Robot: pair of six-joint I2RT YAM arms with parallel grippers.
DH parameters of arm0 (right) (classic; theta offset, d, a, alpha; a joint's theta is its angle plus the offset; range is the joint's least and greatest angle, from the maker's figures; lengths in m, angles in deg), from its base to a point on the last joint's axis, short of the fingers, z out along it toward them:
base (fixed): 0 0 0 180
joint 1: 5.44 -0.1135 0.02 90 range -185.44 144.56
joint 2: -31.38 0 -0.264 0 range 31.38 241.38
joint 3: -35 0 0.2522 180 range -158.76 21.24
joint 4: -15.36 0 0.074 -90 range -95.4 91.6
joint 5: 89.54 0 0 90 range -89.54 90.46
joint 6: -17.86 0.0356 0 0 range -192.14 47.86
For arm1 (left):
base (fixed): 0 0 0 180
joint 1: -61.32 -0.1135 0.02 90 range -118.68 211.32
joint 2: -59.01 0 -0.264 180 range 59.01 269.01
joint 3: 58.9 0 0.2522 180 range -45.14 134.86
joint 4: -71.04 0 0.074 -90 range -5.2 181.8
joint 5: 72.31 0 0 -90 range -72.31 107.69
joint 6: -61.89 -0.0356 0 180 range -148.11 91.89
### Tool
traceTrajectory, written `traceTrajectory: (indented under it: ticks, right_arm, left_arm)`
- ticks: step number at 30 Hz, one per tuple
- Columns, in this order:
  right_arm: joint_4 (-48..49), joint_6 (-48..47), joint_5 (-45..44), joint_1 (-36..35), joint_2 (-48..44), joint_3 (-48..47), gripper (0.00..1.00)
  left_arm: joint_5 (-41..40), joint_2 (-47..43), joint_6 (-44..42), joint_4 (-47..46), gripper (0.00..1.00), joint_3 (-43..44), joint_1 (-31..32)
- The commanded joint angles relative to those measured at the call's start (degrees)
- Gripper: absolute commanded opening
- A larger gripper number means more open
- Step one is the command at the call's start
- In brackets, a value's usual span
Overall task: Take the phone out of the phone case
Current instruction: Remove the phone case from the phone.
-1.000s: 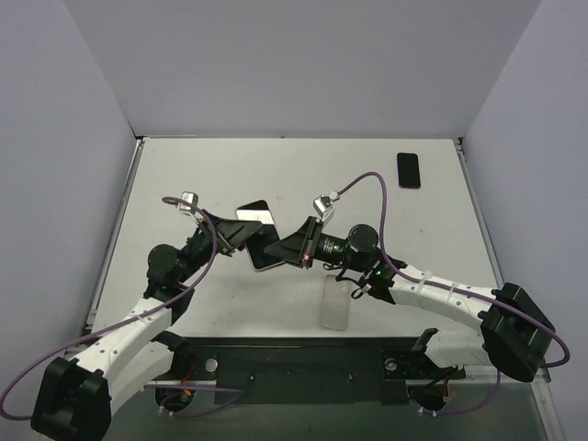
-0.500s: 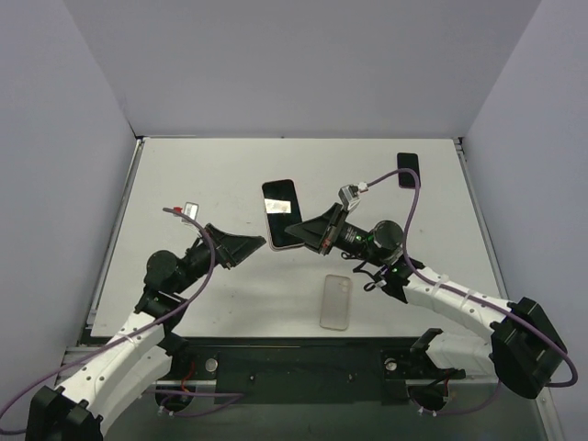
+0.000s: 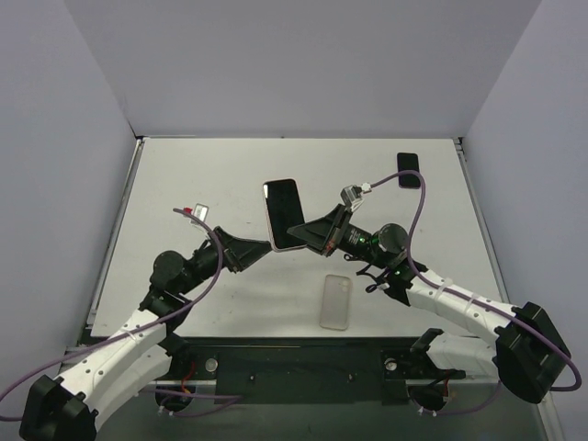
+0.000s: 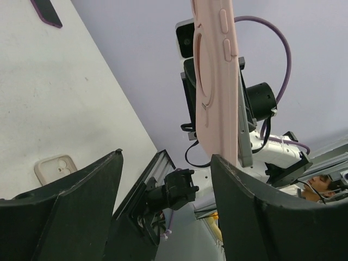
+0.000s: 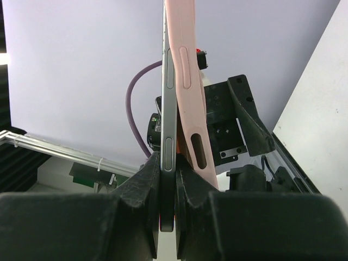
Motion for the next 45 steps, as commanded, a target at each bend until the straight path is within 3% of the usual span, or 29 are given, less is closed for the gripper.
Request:
traceTrajectory:
  ticks: [1, 12, 31, 40, 42, 45]
  right_arm:
    - [8.0, -0.4, -0.09, 0.67, -3.31, -0.37, 0.0]
    - [6.59, -1.02, -0.01, 0.67, -4.54, -0.46, 0.0]
    - [6.06, -0.85, -0.27, 0.23, -4.63, -0.64, 0.0]
    - [5.18, -1.11, 0.34, -0.73, -4.37, -1.17, 0.0]
    - [4.57, -0.85, 0.43, -0.56, -4.63, -1.34, 0.0]
    - [0.99, -3.03, 0.61, -0.65, -5.68, -1.52, 0.0]
  left_arm:
    - [-4.82, -5.42, -0.38, -1.94, 0.76, -0.12, 0.39]
    - [-1.07, -0.78, 2.78, -10.45, 0.76, 0.4, 1.09]
    - [-0.53, 2.74, 1.29, -10.29, 0.76, 3.03, 3.56]
    - [-3.07, 4.85, -2.65, 1.13, 0.59, 8.65, 3.47]
    - [-4.31, 5.99, -4.94, 6.14, 0.52, 11.98, 3.38]
    - [-5.89, 7.92, -10.21, 16.65, 0.26, 16.73, 3.38]
